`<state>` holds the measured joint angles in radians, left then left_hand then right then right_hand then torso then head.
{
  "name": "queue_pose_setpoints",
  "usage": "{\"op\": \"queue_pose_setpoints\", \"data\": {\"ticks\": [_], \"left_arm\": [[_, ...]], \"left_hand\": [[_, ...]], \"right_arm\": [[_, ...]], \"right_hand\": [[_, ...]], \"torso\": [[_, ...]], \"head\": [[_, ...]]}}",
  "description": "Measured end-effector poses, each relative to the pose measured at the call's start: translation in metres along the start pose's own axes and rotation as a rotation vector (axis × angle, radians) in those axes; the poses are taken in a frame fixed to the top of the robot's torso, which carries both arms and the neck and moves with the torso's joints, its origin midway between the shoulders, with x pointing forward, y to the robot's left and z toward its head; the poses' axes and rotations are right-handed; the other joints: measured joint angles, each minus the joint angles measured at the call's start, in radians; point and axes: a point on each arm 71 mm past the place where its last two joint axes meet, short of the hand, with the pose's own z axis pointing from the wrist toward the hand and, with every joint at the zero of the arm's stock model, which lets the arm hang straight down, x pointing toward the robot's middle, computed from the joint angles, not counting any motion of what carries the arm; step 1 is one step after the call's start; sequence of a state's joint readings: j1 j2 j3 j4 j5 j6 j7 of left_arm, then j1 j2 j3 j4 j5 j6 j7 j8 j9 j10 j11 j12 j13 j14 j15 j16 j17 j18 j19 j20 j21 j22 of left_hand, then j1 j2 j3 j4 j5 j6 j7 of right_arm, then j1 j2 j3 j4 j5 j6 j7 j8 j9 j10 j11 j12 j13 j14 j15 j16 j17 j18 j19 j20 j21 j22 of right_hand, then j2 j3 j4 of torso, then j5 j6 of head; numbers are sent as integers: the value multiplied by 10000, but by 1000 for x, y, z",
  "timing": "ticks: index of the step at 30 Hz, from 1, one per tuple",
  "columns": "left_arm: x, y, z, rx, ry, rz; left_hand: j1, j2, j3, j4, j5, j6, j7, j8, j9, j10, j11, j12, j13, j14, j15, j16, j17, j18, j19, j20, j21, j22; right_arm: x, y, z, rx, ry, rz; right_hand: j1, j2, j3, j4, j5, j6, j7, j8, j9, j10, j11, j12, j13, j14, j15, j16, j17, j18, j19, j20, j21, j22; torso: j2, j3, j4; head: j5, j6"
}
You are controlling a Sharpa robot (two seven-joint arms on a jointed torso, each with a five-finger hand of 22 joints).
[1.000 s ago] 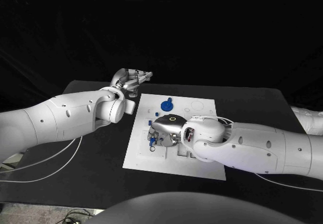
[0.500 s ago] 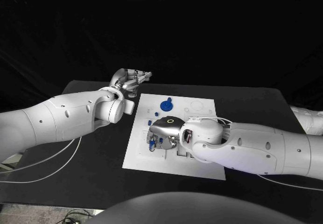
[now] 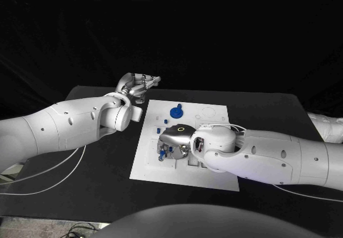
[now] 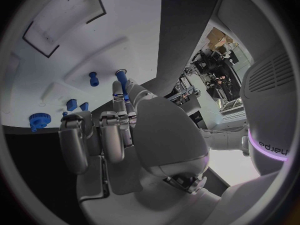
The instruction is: Assemble the parts on the task board
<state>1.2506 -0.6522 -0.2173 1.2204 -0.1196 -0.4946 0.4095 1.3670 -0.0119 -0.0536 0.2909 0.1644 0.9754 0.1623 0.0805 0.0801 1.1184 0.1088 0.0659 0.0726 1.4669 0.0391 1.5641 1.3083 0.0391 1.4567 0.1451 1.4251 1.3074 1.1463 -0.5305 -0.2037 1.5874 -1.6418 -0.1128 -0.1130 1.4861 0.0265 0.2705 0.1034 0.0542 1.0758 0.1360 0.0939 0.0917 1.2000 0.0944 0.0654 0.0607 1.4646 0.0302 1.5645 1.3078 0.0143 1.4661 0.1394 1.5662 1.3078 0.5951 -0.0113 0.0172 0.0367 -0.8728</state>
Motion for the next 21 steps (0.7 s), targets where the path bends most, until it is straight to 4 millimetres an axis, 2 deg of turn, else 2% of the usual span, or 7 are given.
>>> {"op": "queue_pose_setpoints", "data": {"ticks": [21], "left_arm": [[0,0,0,1,-7,9]], "left_hand": [[0,0,0,0,0,0,0,0,0,0,0,0,0,0,0,0,0,0,0,0,0,0]], "right_arm": [[1,2,4,-43,184,-49]], "right_hand": [[0,0,29,30,-6,-3,7,-108,63,-110,32,0,1,0,0,0,-2,1,0,0,0,-3]], "torso": [[4,0,3]], "head": [[-58,0]]}}
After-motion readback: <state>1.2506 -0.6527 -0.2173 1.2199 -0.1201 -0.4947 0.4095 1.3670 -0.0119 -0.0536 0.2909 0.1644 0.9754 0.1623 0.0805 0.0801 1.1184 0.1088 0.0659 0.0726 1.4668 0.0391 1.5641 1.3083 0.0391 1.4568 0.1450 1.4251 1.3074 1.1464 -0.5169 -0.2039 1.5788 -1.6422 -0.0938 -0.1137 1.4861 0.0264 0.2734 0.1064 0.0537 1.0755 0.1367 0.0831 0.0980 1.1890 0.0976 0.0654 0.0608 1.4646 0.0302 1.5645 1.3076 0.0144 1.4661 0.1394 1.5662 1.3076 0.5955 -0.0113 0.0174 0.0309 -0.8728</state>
